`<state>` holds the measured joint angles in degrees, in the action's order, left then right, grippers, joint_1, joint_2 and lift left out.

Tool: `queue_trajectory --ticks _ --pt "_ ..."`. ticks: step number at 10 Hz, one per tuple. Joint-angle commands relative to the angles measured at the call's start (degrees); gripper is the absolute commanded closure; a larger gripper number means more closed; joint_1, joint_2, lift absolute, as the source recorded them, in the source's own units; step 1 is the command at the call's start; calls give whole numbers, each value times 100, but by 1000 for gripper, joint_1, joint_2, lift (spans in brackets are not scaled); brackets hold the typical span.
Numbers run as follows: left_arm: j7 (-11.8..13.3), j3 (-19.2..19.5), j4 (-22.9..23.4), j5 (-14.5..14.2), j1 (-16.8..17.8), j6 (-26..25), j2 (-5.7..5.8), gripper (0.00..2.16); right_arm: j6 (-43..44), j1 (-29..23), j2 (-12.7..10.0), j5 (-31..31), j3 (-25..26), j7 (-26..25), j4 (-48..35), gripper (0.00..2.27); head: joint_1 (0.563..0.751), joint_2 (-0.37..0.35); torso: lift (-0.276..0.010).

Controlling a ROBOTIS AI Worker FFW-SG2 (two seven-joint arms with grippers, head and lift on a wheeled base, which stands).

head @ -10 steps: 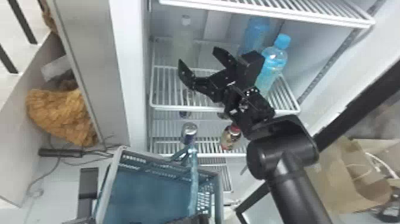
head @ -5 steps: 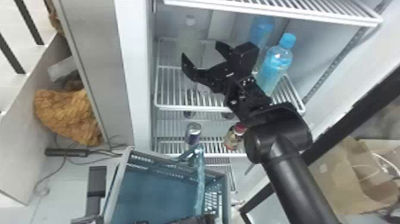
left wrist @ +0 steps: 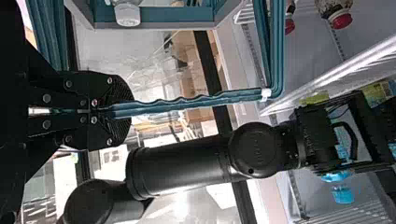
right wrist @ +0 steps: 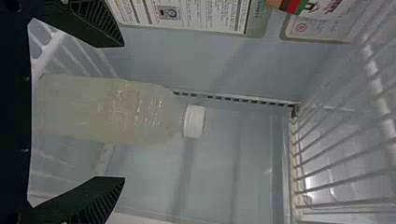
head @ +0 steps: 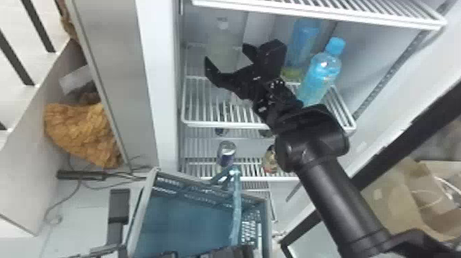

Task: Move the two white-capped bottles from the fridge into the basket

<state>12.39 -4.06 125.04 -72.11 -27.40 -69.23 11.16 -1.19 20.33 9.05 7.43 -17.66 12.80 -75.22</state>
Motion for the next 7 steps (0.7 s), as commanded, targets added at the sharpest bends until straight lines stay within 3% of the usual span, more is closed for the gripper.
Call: queue_trajectory --ticks 1,5,6,7 --pt "1 -39 -23 -10 40 5 9 1193 35 217 0 68 -119 -41 343 15 695 -164 0" --pt "9 -131 -108 -44 138 47 9 1193 260 583 18 296 -359 -155 793 121 695 -167 0" --pt "9 -154 -122 -56 167 47 18 1193 260 695 27 411 -462 -164 934 320 695 -164 0" --pt "9 -154 -136 -56 167 47 18 1193 260 709 27 502 -519 -164 990 771 695 -160 0"
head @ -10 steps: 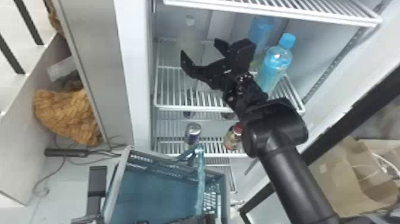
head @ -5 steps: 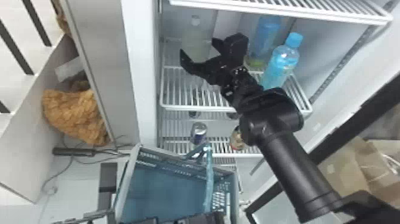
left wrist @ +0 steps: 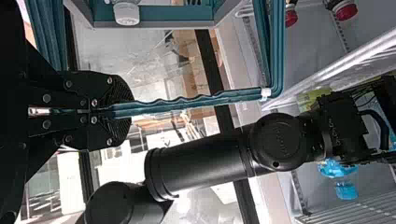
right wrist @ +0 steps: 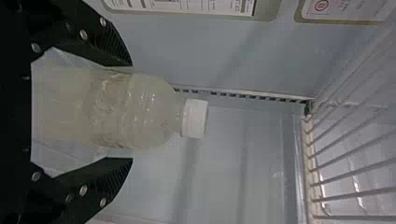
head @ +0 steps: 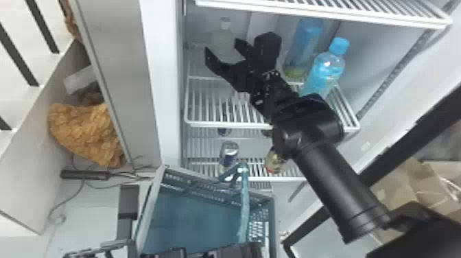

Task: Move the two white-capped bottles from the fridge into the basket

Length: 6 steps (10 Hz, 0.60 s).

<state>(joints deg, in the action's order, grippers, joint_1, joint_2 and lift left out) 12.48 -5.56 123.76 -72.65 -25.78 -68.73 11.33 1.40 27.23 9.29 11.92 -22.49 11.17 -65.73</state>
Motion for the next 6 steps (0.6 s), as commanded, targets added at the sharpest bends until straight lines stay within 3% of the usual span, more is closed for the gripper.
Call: queue_trajectory --ticks 1,6 --pt "0 -4 -8 -13 5 11 1 1193 0 20 3 99 -59 -19 41 881 695 -157 0" --pt "0 -15 -8 -13 -9 11 18 1193 282 -36 29 304 -47 -36 97 889 695 -157 0"
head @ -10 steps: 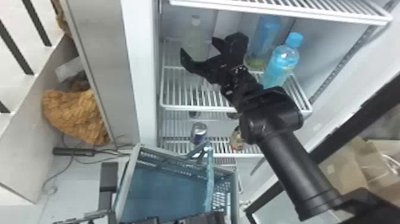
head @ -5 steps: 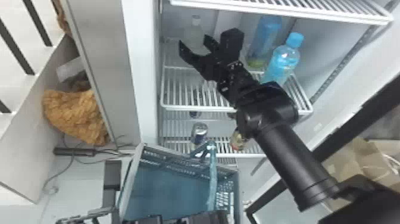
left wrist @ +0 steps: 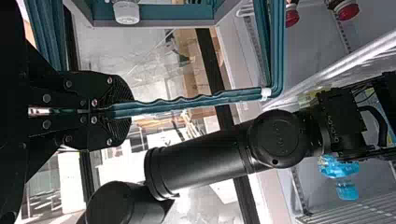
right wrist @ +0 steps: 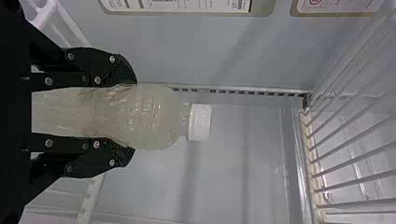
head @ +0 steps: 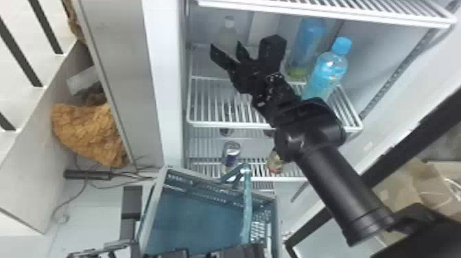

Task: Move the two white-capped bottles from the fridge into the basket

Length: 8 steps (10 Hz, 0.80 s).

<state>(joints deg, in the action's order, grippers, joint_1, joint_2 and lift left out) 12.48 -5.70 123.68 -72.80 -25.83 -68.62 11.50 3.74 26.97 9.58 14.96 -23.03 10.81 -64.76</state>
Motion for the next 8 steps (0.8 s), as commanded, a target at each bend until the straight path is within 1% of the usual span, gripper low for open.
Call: queue_trajectory --ticks 1,4,5,6,8 --pt "9 11 0 -10 -18 0 -7 1193 119 -81 0 1 6 0 -56 889 695 -159 0" --pt "26 56 0 -10 -74 0 -7 1193 105 -320 26 46 189 9 -548 889 695 -158 0" --pt "35 45 0 -21 -74 0 -7 1193 21 -461 44 46 258 9 -830 889 695 -160 0" --pt "44 45 0 -21 -74 0 -7 1193 -120 -658 44 -22 383 9 -1195 889 695 -162 0" --pt "44 79 0 -21 -117 14 -16 1193 -584 -1164 44 -125 795 9 -1983 889 695 -170 0"
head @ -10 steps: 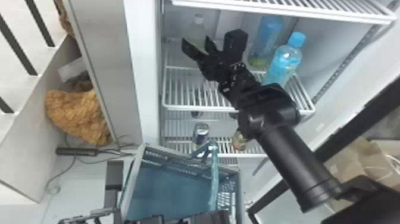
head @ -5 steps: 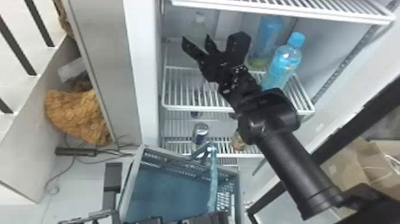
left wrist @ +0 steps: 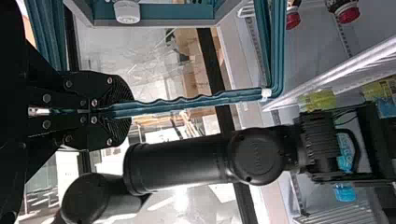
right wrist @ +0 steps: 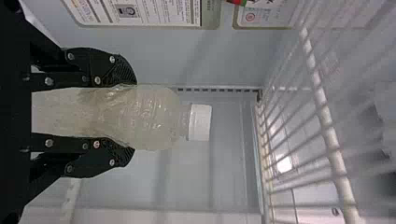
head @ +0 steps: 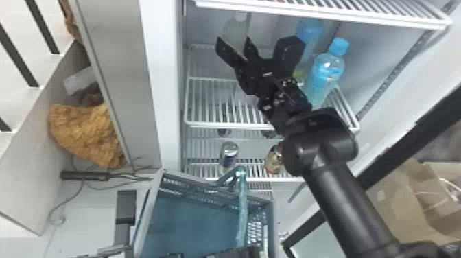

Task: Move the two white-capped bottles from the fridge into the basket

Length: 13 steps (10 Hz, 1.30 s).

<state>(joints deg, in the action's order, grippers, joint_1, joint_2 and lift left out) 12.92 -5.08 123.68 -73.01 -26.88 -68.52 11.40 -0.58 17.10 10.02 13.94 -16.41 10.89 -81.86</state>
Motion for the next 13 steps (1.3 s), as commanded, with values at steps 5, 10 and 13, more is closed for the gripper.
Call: queue_trajectory --ticks 5,10,13 --pt "9 51 28 11 -82 4 -15 1193 -1250 -1499 61 -103 829 1 -2340 891 695 -240 0" --pt "17 74 28 11 -96 18 -15 1193 -1643 -2498 131 -68 1127 1 -3788 891 695 -263 0" --pt "26 97 28 11 -110 18 -24 1193 -1967 -3215 140 -34 1366 10 -4730 891 695 -286 0"
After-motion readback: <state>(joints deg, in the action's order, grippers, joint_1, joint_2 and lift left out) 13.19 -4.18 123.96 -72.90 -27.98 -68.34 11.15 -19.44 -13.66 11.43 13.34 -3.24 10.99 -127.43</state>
